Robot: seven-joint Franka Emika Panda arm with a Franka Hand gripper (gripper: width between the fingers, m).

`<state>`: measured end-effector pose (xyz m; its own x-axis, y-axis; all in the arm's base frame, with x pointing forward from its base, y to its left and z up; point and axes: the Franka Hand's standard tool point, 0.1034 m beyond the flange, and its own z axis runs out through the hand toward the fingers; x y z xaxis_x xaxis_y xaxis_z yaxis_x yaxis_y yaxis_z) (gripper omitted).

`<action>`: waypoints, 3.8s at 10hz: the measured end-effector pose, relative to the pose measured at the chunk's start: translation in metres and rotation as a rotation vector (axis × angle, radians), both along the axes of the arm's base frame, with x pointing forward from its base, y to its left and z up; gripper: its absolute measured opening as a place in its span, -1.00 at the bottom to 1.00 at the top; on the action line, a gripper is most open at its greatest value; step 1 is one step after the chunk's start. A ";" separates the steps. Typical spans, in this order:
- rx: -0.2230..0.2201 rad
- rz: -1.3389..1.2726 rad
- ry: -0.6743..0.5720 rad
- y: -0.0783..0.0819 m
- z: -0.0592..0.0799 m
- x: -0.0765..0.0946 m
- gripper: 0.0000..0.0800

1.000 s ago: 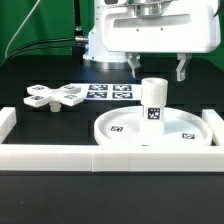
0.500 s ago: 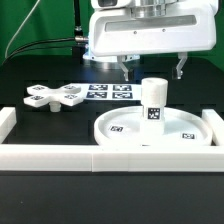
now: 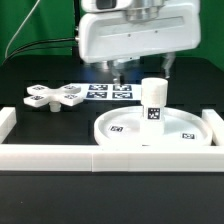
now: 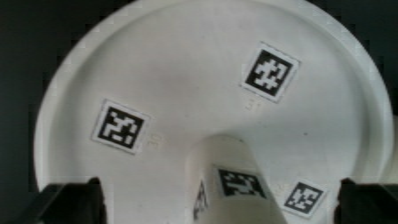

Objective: Assemble round table

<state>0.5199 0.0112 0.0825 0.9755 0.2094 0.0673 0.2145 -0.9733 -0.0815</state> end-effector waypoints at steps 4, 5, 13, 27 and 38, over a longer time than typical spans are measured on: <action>-0.021 0.071 -0.016 -0.081 -0.001 -0.010 0.62; -0.018 0.054 -0.015 -0.076 -0.001 -0.010 0.62; -0.064 -0.080 -0.025 -0.120 -0.003 -0.030 0.62; -0.087 -0.084 0.027 -0.151 -0.041 -0.078 0.62; -0.086 -0.080 0.051 -0.152 -0.052 -0.086 0.62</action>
Offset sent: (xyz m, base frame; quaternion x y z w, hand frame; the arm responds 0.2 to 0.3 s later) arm 0.0155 -0.0743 -0.0038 0.0317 0.0042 -0.0697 0.9971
